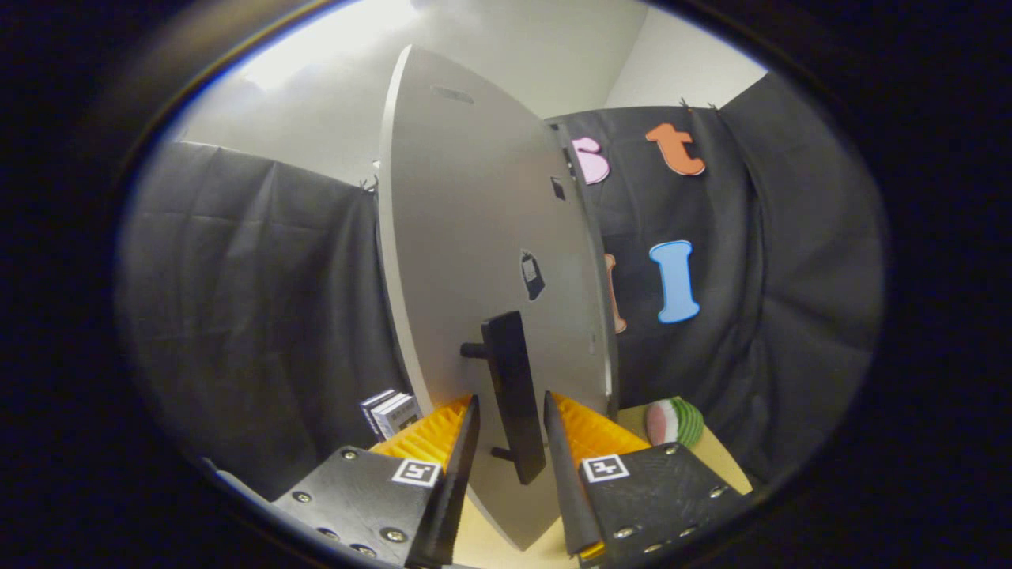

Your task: Open the shoe cabinet door, grab the shoes and put them into the shoe cabinet, then close the shoe cabinet door.

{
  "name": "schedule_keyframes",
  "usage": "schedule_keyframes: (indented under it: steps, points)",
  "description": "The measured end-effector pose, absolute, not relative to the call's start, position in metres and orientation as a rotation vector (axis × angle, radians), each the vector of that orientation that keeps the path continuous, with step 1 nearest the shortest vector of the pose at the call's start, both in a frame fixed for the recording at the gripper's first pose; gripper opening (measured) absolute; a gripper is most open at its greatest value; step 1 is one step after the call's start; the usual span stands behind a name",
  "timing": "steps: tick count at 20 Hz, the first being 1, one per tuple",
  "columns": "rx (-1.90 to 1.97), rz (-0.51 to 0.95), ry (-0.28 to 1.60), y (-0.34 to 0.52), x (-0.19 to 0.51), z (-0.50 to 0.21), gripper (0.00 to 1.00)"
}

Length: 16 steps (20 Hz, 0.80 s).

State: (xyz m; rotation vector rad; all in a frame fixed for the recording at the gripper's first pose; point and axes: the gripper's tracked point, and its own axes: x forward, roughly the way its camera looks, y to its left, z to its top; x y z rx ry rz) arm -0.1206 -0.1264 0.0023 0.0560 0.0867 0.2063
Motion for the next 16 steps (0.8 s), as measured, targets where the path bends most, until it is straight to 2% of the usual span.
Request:
schedule_keyframes:
  steps: [11,14,16]
  points:
    - [0.057,0.313,0.136,-0.045,-0.069,-0.020,0.51]
    - [0.039,0.302,0.135,-0.036,-0.054,-0.022,0.51]
    - [0.052,0.322,0.144,-0.024,-0.042,-0.027,0.56]
